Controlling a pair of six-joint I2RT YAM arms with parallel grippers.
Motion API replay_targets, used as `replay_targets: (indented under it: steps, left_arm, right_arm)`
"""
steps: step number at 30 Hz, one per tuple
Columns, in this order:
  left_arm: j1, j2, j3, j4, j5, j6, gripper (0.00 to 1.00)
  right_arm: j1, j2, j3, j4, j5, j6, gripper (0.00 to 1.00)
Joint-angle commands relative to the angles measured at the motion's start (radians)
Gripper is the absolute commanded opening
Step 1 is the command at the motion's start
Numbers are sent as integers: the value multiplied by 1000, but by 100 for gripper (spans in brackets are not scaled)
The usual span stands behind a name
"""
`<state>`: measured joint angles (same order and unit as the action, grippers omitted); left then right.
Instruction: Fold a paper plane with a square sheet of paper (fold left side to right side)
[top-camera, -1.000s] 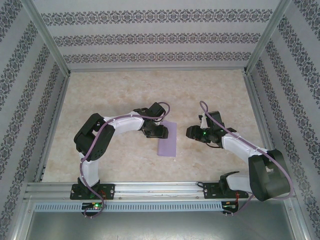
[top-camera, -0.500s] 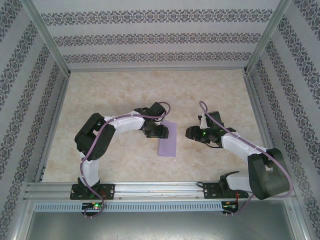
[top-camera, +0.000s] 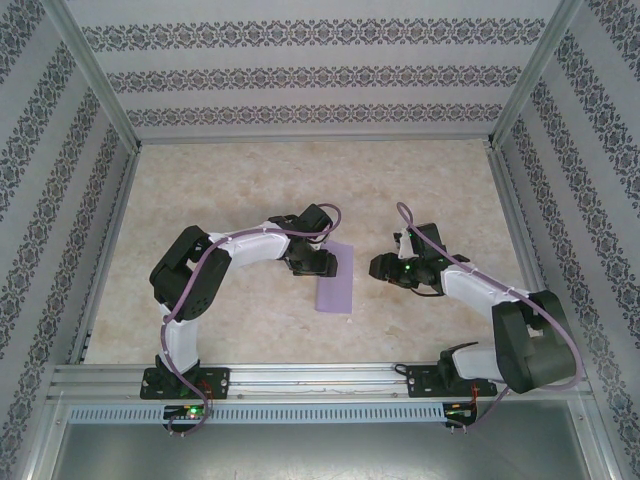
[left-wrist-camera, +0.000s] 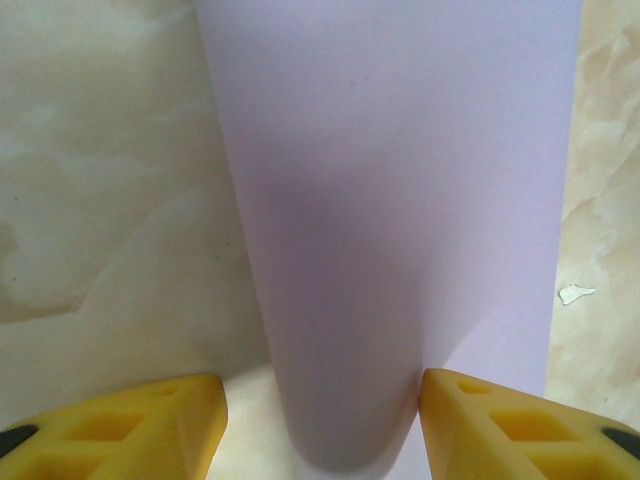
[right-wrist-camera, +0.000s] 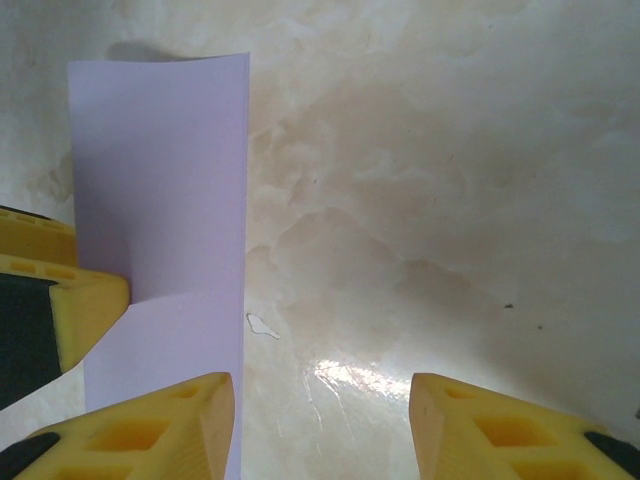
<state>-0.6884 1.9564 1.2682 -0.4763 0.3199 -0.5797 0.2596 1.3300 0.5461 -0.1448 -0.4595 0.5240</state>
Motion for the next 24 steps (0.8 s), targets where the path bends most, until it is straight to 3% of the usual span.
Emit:
replay_targets:
  steps: [1, 11, 15, 21, 24]
  left_arm:
    - [-44, 116, -36, 41, -1, 4, 57]
    - [-44, 116, -35, 36, -7, 4, 57]
    - [-43, 116, -34, 35, -6, 4, 57]
    - [-43, 116, -36, 33, -8, 4, 57]
    - [-44, 116, -36, 31, -8, 5, 57]
  right_arm:
    - [15, 21, 6, 22, -41, 3, 49]
    - [53, 69, 11, 100, -111, 57, 42]
    - [67, 96, 10, 161, -155, 94, 31]
    - [108, 160, 30, 229, -192, 131, 3]
    - [132, 189, 46, 246, -191, 140, 0]
